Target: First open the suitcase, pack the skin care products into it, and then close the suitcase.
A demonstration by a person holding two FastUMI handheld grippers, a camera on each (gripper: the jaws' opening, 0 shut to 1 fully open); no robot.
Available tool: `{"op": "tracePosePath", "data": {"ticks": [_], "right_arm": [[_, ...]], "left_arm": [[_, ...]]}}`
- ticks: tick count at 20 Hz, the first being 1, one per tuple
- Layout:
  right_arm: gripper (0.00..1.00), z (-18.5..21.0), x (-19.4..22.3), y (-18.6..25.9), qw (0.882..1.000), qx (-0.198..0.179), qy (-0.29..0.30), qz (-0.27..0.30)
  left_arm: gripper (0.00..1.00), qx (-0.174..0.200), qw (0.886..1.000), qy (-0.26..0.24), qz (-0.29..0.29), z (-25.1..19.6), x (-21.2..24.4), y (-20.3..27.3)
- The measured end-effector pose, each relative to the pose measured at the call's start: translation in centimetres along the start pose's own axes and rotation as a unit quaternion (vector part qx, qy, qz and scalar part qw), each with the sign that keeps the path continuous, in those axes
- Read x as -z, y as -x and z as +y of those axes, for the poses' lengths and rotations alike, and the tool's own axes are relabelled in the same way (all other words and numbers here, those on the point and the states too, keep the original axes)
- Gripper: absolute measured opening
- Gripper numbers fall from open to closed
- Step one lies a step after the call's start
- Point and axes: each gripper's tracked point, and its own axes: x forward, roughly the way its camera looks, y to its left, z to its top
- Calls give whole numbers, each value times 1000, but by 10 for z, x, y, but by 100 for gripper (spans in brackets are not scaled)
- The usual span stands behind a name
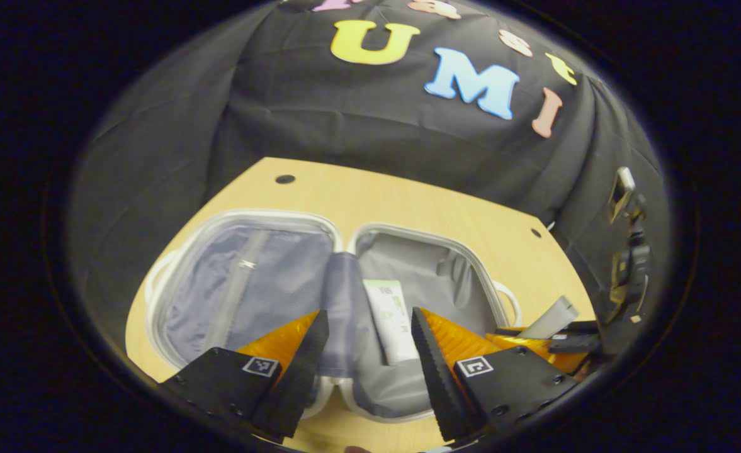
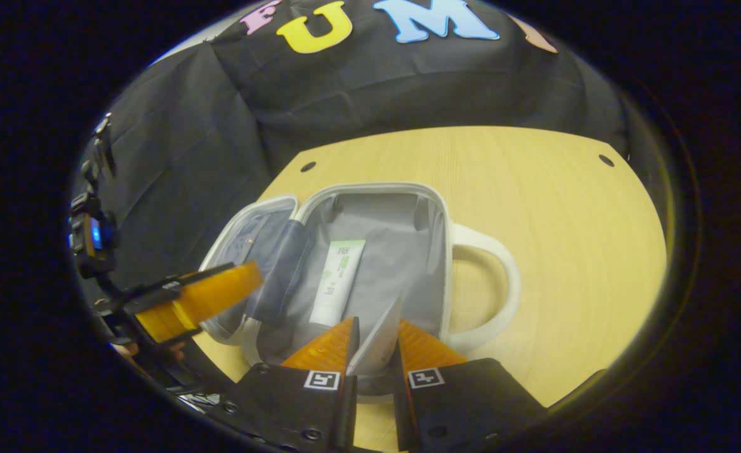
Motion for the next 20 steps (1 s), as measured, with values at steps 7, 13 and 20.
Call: {"op": "tracePosePath", "data": {"ticks": [7,13,20], "right_arm": [[81,-4,-44,34,994,24,3,-106],[80,-57,-73,116,961,148,59,-225],[84,-94,-96,174,929,229,37,-288]], "left_arm": [[87,-114,992,43,-40,154,-24,36],[88,-141,987,79,-15,275,-36,17],[85,-90,974,202,55,342,-16,-42]]}}
